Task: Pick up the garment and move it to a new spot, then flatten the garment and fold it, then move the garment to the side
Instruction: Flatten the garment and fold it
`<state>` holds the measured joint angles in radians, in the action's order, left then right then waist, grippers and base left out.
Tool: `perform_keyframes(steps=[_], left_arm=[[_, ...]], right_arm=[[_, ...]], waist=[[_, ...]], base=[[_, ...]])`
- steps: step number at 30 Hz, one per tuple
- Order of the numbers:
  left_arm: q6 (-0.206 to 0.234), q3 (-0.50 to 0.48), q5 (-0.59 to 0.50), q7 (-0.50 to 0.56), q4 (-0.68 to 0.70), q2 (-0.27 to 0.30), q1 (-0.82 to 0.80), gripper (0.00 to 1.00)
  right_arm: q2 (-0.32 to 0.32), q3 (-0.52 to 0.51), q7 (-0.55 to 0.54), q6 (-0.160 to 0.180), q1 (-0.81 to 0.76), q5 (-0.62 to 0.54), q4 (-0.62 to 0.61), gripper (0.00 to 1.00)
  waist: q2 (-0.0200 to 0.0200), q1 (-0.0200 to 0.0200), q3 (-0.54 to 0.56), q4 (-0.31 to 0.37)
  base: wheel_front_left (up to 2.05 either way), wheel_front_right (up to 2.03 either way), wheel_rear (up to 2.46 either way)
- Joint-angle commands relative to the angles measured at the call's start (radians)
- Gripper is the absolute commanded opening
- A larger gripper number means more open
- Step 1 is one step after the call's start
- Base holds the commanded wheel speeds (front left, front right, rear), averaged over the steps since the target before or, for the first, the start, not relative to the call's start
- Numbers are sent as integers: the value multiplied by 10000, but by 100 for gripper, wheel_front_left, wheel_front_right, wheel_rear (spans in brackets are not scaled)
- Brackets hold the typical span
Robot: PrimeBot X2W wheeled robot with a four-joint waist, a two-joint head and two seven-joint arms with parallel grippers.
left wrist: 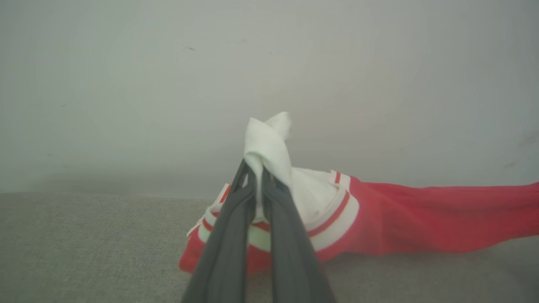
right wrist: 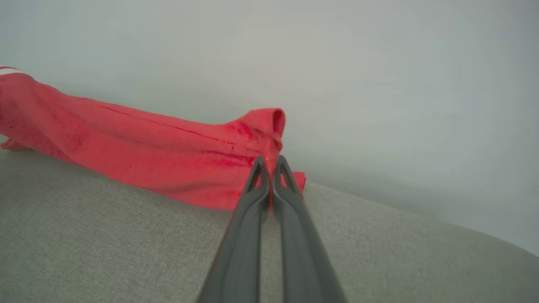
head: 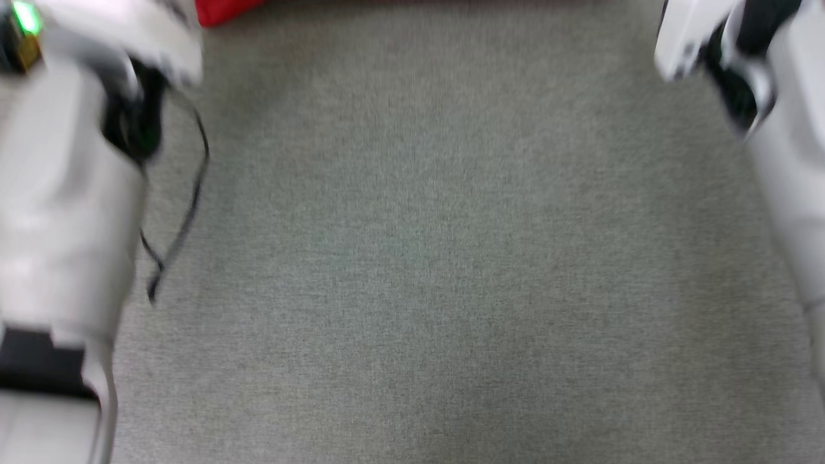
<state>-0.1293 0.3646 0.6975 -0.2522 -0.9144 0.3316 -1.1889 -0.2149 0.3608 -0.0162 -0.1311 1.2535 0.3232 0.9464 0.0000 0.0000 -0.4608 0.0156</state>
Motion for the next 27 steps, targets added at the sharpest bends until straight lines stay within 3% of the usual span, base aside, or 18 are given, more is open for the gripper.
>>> perform_keyframes(steps=[1,6,13,22,23,27], left_arm=[[-16,127,113,14,238,93,700,0],[16,53,644,-31,1473,516,3210,0],[877,137,963,595,3755,1004,6554,0],[2948,-232,1546,1611,7991,1699,10688,0],[3390,-345,1630,1778,8852,1867,11422,0],[4192,-457,1712,2144,10316,2128,12616,0]], right_arm=[[-84,99,15,7,-602,282,-146,0],[-353,489,-66,7,-2541,992,-934,0],[-896,353,-403,7,-5407,1354,-2526,0],[-902,-1464,-1412,8,-9596,1027,-5695,0],[-695,-1997,-1839,7,-10552,858,-6565,0],[-113,-2967,-2778,8,-12333,316,-8453,0]], waist=[[0,0,691,1],[0,0,1332,129],[0,0,2349,95],[0,0,3312,129],[0,0,3425,124],[0,0,3619,128]], base=[[0,0,0],[0,0,0],[0,0,0],[0,0,0],[0,0,0],[0,0,0]])
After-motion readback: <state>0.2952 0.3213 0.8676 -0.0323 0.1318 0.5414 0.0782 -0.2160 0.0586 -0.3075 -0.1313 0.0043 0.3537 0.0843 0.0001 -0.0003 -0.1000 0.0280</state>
